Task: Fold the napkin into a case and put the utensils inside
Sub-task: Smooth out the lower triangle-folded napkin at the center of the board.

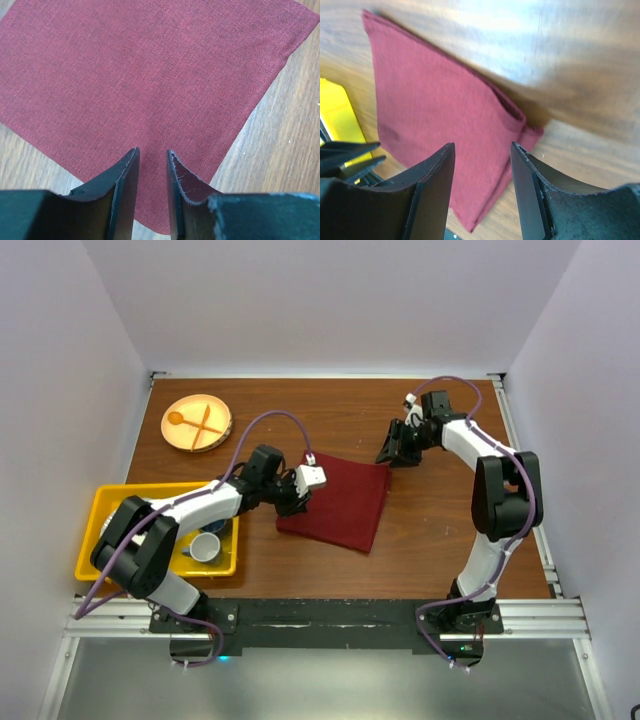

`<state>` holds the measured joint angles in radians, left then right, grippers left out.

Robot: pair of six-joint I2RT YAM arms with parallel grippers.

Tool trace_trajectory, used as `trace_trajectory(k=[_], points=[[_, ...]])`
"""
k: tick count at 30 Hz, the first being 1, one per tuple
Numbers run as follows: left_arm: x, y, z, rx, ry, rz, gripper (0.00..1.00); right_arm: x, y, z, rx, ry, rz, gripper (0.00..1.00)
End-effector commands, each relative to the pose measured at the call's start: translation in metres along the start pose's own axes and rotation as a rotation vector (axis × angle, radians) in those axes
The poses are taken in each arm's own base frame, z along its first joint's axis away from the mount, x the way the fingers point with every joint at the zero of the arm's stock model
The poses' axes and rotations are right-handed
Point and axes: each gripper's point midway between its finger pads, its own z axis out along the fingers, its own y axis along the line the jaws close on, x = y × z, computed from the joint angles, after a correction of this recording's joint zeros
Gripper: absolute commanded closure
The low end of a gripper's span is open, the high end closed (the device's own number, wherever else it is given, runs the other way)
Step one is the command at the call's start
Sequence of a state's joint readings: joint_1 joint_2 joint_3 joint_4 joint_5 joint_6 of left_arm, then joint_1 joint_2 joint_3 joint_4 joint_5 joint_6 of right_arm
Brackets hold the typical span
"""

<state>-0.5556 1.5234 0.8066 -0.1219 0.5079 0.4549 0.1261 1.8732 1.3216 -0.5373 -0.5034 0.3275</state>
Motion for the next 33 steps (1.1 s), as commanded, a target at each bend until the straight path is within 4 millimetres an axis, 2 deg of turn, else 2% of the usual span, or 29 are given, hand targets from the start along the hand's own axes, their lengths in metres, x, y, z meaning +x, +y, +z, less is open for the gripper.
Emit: trace_trajectory(k=[1,9,16,19,23,28,33], points=[[-0.01,0.002,-0.007,-0.014,-0.038,0.003,0.68,-0.022,0.003,0.005,0.011,-0.047,-0.039,0.48],[-0.014,0.004,-0.007,-0.021,-0.049,0.003,0.68,-0.027,-0.005,0.012,0.068,-0.065,-0.055,0.48],[-0.01,0.005,-0.006,-0.025,-0.044,-0.002,0.68,-0.022,-0.007,0.021,0.074,-0.037,-0.055,0.52],[-0.01,0.004,-0.007,-0.026,-0.045,-0.003,0.68,-0.023,-0.006,0.021,0.074,-0.038,-0.059,0.58],[-0.009,0.005,-0.008,-0.031,-0.043,-0.005,0.68,-0.024,-0.003,0.016,0.073,-0.043,-0.073,0.79],[-0.007,0.003,-0.01,-0.029,-0.042,-0.004,0.69,-0.022,0.003,0.005,0.065,-0.038,-0.079,1.0],[-0.002,0.0,-0.011,-0.019,-0.039,0.015,0.71,-0.007,0.009,-0.008,0.056,-0.009,-0.07,1.0]])
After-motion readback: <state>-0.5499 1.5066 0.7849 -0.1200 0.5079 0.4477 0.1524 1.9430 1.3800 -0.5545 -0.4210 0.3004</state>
